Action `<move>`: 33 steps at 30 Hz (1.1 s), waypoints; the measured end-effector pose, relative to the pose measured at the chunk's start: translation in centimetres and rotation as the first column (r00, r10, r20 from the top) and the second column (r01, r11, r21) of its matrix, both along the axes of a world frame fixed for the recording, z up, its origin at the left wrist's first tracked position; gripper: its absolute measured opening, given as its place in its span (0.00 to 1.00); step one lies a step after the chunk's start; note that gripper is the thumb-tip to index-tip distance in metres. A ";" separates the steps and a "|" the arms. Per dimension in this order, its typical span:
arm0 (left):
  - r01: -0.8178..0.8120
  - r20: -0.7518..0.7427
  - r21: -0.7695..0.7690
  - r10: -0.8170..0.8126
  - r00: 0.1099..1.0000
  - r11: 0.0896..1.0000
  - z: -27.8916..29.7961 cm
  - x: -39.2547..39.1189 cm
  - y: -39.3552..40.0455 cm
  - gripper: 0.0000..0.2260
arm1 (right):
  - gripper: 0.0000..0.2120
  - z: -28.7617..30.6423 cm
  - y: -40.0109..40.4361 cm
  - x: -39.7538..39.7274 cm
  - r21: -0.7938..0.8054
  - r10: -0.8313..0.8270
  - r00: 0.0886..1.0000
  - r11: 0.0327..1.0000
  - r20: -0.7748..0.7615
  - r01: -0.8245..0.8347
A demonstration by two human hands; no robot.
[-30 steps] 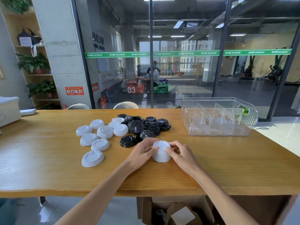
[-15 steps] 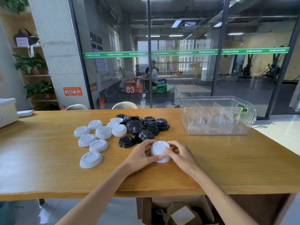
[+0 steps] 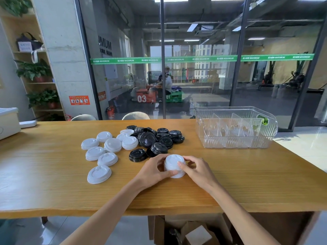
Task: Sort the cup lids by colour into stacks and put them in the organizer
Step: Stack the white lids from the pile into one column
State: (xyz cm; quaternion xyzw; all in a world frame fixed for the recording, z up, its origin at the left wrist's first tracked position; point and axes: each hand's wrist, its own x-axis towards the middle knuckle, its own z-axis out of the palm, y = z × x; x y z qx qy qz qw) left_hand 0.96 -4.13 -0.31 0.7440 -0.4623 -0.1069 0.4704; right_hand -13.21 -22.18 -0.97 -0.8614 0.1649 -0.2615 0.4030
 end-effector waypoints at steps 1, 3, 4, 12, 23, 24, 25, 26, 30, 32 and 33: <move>-0.002 -0.011 -0.002 0.002 1.000 1.000 0.1 0.0 0.0 0.41 | 0.25 0.0 0.0 0.0 0.005 -0.002 1.000 1.000 -0.002 0.002; -0.006 -0.037 -0.017 0.005 0.999 1.000 0.2 -0.1 0.1 0.45 | 0.28 0.0 -0.1 0.0 0.018 -0.002 1.000 1.000 -0.007 0.003; -0.009 -0.042 -0.026 0.008 0.999 1.000 0.3 0.0 0.2 0.46 | 0.28 0.1 -0.1 0.0 0.030 -0.002 1.000 1.000 -0.007 0.002; -0.369 0.185 0.001 0.362 0.914 0.930 2.7 5.1 7.5 0.32 | 0.31 -0.1 -0.4 0.0 0.096 0.006 1.000 0.995 0.008 -0.007; -0.757 0.429 0.292 0.628 0.650 0.585 3.0 9.9 12.8 0.26 | 0.27 0.1 0.0 0.0 0.069 0.013 1.000 0.998 0.011 -0.014; -0.756 0.433 0.315 0.622 0.652 0.573 3.2 10.0 12.5 0.25 | 0.27 0.1 0.0 0.0 0.069 0.013 1.000 0.997 0.009 -0.014; -0.756 0.437 0.332 0.618 0.653 0.564 3.3 10.1 12.4 0.25 | 0.27 0.1 0.0 0.0 0.070 0.013 1.000 0.997 0.009 -0.013; -0.758 0.443 0.344 0.615 0.652 0.555 3.3 10.2 12.2 0.24 | 0.27 0.1 0.0 0.0 0.071 0.013 1.000 0.997 0.010 -0.014; -0.779 0.478 0.326 0.618 0.624 0.535 3.2 10.5 12.1 0.21 | 0.28 0.0 -0.2 0.1 0.076 0.018 1.000 0.997 0.010 -0.018; -0.786 0.483 0.277 0.626 0.612 0.553 3.2 10.3 12.2 0.20 | 0.28 0.1 -0.2 0.1 0.077 0.020 1.000 0.997 0.011 -0.021; -0.783 0.482 0.247 0.628 0.611 0.571 3.3 10.2 12.1 0.20 | 0.29 0.1 -0.2 0.1 0.077 0.022 1.000 0.997 0.011 -0.022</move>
